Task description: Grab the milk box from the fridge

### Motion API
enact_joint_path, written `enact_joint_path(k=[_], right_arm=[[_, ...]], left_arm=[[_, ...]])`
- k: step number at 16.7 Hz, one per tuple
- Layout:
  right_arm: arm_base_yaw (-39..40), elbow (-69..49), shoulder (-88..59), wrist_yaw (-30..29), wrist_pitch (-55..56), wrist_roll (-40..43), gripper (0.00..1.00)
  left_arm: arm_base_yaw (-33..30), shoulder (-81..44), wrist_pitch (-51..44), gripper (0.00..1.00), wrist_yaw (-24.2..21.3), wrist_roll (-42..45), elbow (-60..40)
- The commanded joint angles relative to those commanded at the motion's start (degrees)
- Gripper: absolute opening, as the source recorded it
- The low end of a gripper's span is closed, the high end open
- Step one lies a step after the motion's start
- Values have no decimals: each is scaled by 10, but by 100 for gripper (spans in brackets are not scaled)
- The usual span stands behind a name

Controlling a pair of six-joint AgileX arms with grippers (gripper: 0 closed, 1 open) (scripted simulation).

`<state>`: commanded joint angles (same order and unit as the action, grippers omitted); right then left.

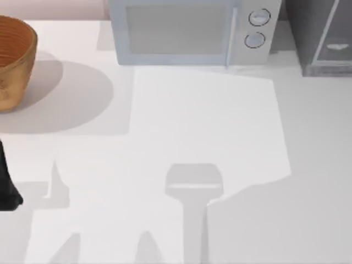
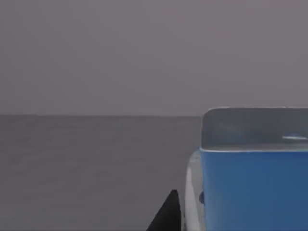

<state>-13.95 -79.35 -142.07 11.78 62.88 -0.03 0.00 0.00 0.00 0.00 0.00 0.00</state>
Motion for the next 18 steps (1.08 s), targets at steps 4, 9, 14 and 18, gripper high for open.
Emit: enact_joint_path(k=[4, 9, 14, 18], right_arm=[[0, 0, 0, 0, 0, 0, 10], [0, 0, 0, 0, 0, 0, 0], [-2, 0, 1, 0, 0, -1, 0], [-2, 2, 33, 0, -31, -1, 0]], left_arm=[[0, 0, 0, 100, 0, 0, 0], [0, 0, 0, 100, 0, 0, 0], [0, 0, 0, 100, 0, 0, 0], [0, 0, 0, 100, 0, 0, 0]])
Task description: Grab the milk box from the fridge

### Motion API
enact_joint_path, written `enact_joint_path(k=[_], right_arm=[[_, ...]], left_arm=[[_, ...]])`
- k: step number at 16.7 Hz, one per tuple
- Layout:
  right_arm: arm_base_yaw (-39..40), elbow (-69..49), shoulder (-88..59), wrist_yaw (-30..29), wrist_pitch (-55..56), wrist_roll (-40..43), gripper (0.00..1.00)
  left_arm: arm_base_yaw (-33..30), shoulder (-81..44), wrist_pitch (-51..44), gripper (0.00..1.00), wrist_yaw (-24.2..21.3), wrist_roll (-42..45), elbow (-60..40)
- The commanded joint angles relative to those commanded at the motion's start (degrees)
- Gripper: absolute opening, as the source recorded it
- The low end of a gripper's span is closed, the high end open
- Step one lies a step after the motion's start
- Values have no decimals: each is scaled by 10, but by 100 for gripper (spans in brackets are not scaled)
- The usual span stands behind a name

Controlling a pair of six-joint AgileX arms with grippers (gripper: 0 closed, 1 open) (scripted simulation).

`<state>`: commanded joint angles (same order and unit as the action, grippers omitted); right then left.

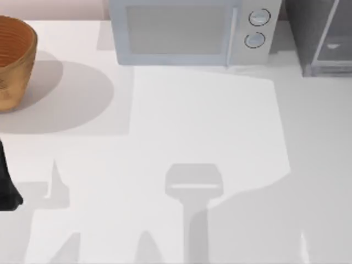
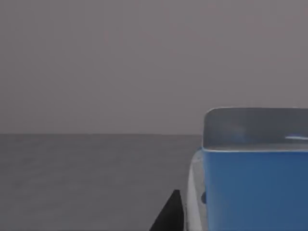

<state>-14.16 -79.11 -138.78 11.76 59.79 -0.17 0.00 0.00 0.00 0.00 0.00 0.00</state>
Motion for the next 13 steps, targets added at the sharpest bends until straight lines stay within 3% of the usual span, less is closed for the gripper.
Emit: enact_joint_path(k=[5, 13], right_arm=[[0, -1, 45, 1, -44, 0, 0], [-5, 40, 62, 6, -25, 1, 0]], left_arm=[[0, 0, 0, 100, 0, 0, 0], [0, 0, 0, 100, 0, 0, 0]])
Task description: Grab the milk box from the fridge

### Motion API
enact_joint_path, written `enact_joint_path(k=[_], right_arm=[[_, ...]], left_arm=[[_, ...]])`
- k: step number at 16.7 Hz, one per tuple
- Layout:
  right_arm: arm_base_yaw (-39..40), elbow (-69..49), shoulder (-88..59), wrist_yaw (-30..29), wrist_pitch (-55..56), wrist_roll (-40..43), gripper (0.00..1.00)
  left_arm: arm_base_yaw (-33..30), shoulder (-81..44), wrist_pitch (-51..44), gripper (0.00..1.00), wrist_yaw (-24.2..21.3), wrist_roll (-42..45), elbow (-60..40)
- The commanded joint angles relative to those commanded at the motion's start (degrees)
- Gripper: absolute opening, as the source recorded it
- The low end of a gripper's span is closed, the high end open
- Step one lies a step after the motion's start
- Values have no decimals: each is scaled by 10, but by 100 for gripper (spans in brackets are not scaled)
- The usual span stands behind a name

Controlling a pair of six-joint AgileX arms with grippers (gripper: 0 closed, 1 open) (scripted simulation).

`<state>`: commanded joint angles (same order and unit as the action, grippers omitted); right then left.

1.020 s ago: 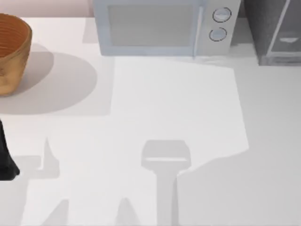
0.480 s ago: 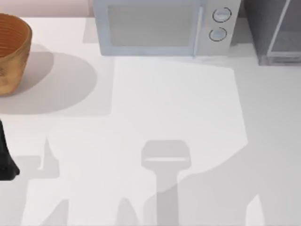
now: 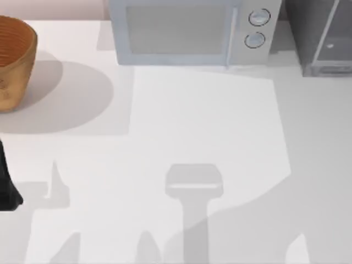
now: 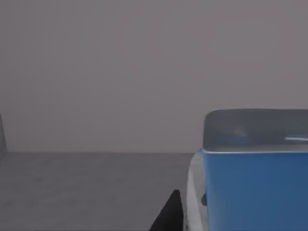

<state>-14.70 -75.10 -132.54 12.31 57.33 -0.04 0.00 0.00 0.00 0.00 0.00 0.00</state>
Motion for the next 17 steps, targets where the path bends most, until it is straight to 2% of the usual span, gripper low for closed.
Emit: enact_joint_path(k=[9, 17], right_arm=[[-25, 223, 113, 28, 109, -4, 0], [-27, 241, 137, 26, 104, -8, 0]], left_arm=[[0, 0, 0, 100, 0, 0, 0], [0, 0, 0, 100, 0, 0, 0]])
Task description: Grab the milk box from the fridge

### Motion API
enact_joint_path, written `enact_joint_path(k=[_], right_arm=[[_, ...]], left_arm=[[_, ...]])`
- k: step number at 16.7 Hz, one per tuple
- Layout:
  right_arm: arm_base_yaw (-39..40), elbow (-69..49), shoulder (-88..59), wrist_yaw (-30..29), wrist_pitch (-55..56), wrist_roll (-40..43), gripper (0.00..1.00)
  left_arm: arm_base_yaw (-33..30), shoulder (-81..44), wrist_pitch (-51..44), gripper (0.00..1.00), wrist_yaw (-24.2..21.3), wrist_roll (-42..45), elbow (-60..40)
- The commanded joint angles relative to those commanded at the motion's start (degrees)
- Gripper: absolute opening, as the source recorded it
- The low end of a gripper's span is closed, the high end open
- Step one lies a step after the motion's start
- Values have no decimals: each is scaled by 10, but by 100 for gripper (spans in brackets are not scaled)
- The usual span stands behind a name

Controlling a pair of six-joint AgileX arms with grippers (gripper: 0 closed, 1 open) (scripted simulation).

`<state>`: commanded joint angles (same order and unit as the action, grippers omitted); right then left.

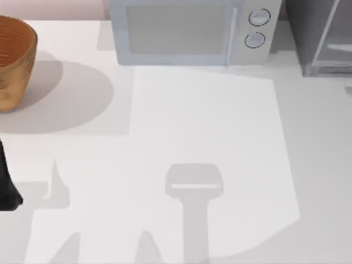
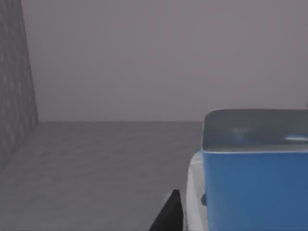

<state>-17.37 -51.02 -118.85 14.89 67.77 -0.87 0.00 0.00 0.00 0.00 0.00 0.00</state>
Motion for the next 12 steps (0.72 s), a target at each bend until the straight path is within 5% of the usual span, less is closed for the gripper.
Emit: enact_joint_path(k=[5, 12], right_arm=[[-11, 50, 149, -33, -99, -20, 0], [11, 217, 563, -98, -349, -43, 0]], left_arm=[[0, 0, 0, 100, 0, 0, 0], [0, 0, 0, 100, 0, 0, 0]])
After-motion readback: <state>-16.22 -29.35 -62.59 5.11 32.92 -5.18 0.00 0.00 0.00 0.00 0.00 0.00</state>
